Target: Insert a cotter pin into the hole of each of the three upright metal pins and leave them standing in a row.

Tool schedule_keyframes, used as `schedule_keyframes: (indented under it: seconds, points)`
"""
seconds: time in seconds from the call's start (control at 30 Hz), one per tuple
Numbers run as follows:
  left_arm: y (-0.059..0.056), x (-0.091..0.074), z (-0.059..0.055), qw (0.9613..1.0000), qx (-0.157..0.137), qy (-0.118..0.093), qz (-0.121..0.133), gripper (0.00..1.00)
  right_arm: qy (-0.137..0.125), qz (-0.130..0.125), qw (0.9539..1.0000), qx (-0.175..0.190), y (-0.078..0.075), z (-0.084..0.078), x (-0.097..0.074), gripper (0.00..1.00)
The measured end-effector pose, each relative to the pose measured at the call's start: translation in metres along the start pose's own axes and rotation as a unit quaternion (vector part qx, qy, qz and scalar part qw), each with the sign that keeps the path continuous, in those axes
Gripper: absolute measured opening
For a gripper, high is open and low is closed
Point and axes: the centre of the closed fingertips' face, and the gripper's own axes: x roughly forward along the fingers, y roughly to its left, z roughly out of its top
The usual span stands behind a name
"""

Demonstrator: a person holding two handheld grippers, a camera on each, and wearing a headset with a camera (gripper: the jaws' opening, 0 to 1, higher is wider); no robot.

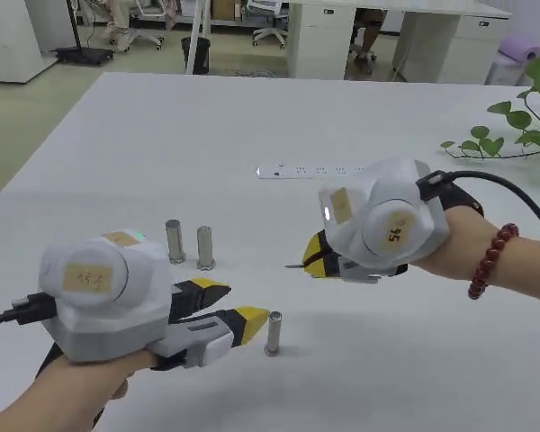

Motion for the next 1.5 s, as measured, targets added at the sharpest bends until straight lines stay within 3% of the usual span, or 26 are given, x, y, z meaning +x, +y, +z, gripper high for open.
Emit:
schedule_keyframes:
  seconds: [0.2,0.37,0.97,1.17,1.37,1.5]
  points:
    - [-0.005,0.000,0.010,0.9990,-0.039,-0.020,-0.011,0.24,-0.020,-0.013,0.9997,-0.009,0.003,0.021,-0.006,0.02]
    - [-0.012,-0.001,0.020,0.9949,-0.089,-0.040,-0.027,0.18,-0.031,-0.019,0.9991,-0.023,0.008,0.034,-0.010,0.02]
    - [-0.021,-0.001,0.021,0.9830,-0.174,-0.046,-0.039,0.04,-0.038,-0.023,0.9977,-0.052,0.021,0.047,-0.011,0.02]
    - [-0.019,-0.002,0.020,0.9826,-0.176,-0.046,-0.037,0.00,-0.043,-0.023,0.9978,-0.045,0.022,0.050,-0.011,0.02]
    - [-0.020,-0.003,0.020,0.9879,-0.144,-0.043,-0.038,0.00,-0.046,-0.022,0.9979,-0.041,0.024,0.050,-0.011,0.02]
    - [-0.020,-0.003,0.020,0.9886,-0.138,-0.043,-0.042,0.00,-0.051,-0.017,0.9983,-0.025,0.025,0.051,-0.011,0.03]
